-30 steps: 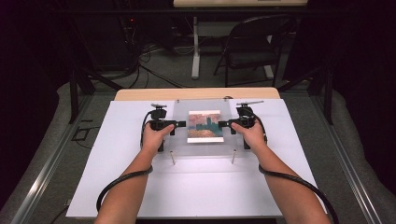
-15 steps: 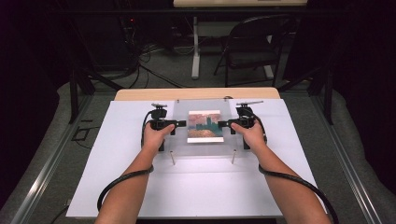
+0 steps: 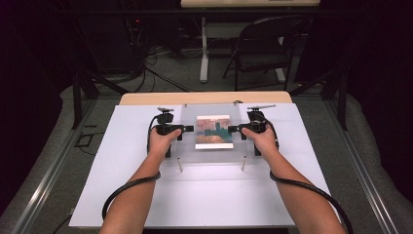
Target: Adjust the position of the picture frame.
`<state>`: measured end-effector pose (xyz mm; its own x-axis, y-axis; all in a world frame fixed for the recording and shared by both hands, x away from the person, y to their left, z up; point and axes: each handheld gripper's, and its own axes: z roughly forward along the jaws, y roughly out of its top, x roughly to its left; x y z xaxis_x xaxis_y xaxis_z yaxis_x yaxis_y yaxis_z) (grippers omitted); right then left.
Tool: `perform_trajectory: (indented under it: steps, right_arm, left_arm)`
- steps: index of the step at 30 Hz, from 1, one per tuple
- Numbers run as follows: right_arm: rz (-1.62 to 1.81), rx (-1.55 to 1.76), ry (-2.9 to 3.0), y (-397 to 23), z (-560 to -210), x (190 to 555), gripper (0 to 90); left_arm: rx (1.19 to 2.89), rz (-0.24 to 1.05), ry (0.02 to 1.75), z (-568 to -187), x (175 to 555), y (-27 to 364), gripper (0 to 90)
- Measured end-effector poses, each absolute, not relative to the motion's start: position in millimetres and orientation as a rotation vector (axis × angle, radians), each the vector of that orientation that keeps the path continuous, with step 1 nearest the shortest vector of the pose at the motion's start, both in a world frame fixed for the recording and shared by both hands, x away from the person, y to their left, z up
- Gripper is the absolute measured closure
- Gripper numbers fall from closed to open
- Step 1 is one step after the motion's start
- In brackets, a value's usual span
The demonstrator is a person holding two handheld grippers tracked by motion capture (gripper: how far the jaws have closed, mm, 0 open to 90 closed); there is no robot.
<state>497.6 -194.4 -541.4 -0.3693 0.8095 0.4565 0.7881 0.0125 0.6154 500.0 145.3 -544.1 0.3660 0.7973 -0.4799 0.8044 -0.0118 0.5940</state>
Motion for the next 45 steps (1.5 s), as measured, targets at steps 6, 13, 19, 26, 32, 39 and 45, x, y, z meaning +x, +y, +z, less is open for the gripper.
perform_trajectory:
  steps: [6, 13, 19, 26, 32, 39, 45]
  right_arm:
    - [1.306, 1.758, 2.224, -195.6, -540.4, 497.7, 26.6]
    - [1.322, 1.756, 2.214, -195.7, -540.6, 497.1, 26.7]
    - [1.337, 1.743, 2.218, -198.1, -541.0, 496.3, 27.9]
    - [1.336, 1.722, 2.216, -197.5, -537.2, 494.9, 28.0]
    - [1.34, 1.685, 2.223, -197.9, -532.9, 493.3, 28.8]
    - [1.342, 1.656, 2.216, -197.7, -527.8, 489.9, 29.2]
    - [1.338, 1.62, 2.219, -197.4, -521.6, 486.0, 29.9]
  left_arm:
    - [1.772, -0.016, 1.424, -543.5, 499.8, 146.2, 29.7]
    - [1.754, -0.025, 1.431, -543.3, 499.7, 147.9, 32.5]
    - [1.739, -0.029, 1.426, -544.1, 498.9, 150.0, 34.3]
    - [1.733, -0.026, 1.42, -540.5, 498.2, 151.8, 36.5]
    - [1.726, -0.008, 1.407, -535.8, 496.4, 152.9, 38.4]
    - [1.717, -0.003, 1.398, -531.0, 494.0, 154.7, 41.0]
    - [1.714, 0.009, 1.389, -524.5, 490.4, 155.9, 43.2]
